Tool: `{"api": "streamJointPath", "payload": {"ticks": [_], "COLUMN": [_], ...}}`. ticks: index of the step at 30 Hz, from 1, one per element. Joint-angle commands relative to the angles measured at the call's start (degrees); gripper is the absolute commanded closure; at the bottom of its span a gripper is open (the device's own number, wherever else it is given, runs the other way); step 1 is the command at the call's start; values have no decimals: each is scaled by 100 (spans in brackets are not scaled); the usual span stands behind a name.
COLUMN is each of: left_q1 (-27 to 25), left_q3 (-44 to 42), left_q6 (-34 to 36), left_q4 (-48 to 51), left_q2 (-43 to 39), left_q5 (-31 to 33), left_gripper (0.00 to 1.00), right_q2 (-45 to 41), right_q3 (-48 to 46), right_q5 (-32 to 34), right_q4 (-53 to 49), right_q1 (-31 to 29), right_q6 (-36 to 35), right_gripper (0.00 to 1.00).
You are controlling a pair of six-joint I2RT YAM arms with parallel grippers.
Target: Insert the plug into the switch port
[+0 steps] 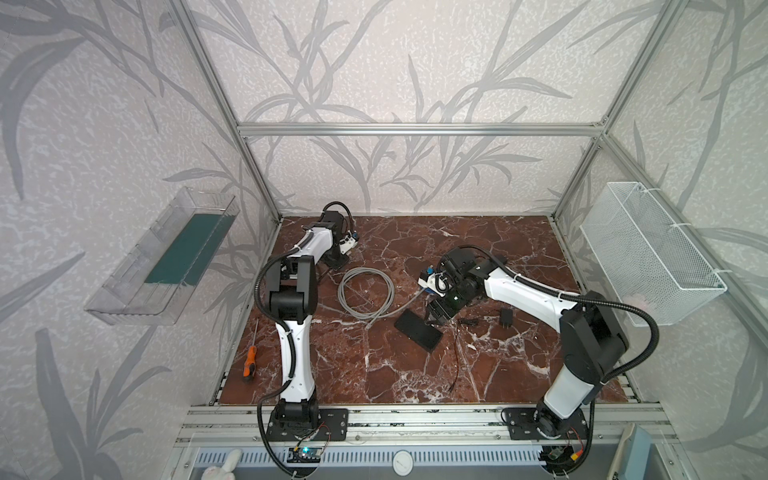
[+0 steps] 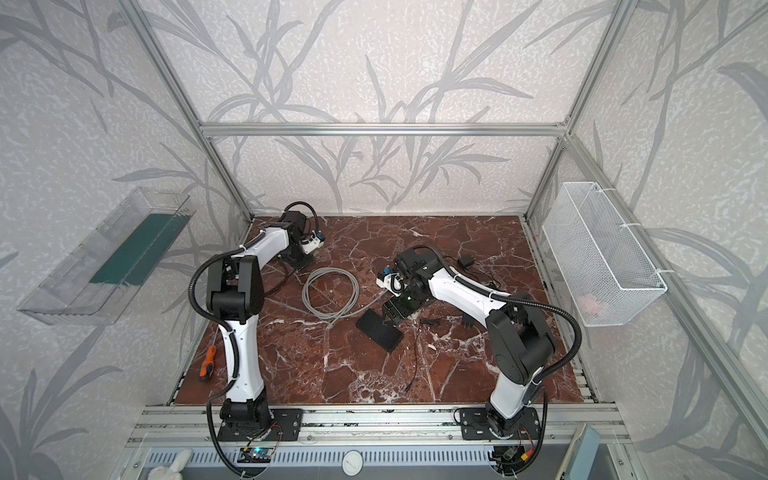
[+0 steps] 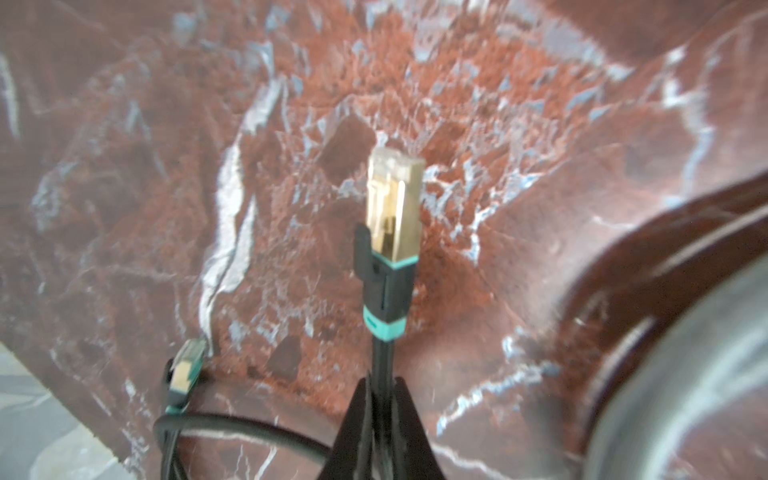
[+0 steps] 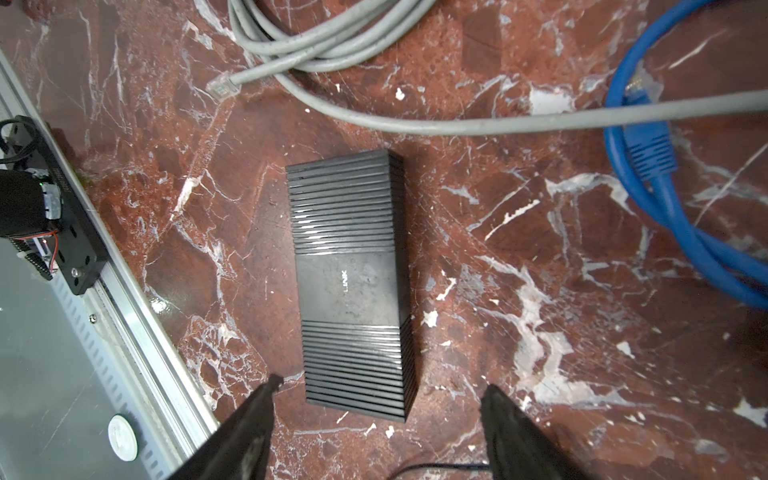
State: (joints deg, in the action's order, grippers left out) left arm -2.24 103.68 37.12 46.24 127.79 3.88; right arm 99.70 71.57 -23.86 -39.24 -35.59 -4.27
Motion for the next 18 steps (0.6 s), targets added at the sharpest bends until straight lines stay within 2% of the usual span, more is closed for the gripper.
{"api": "streamJointPath", "payload": {"ticks": [1,4,7,12,15,18], "left_q1": [-2,-27,-109,-698,-1115,-1382], "left_q3": [801,1189,700,-1106,-1800,-2120], "left_q6": [-945,-1959,-2484,-1462,-802,-704], "left_q4": [1017,1676,1669,735,498,612], "left_q2": [-289,-195,-512,-1754,-2261,-2468], "left_q5": [-263,-428,-495,-777,-944,-1093], "left_gripper": [88,89,89,86,86,86], "right_q2": [93,165,257,404,477,465], "right_q3": [116,144,214,230,217,145], "right_q5": [-23,-49,-83,-98,-45,45], "right_q4": [25,130,245,397,444,552], "right_q1": [26,44,74,114,147,197], "right_q6": [48,82,106,160,202,315], "right_gripper": [23,23,23,24,24,24]}}
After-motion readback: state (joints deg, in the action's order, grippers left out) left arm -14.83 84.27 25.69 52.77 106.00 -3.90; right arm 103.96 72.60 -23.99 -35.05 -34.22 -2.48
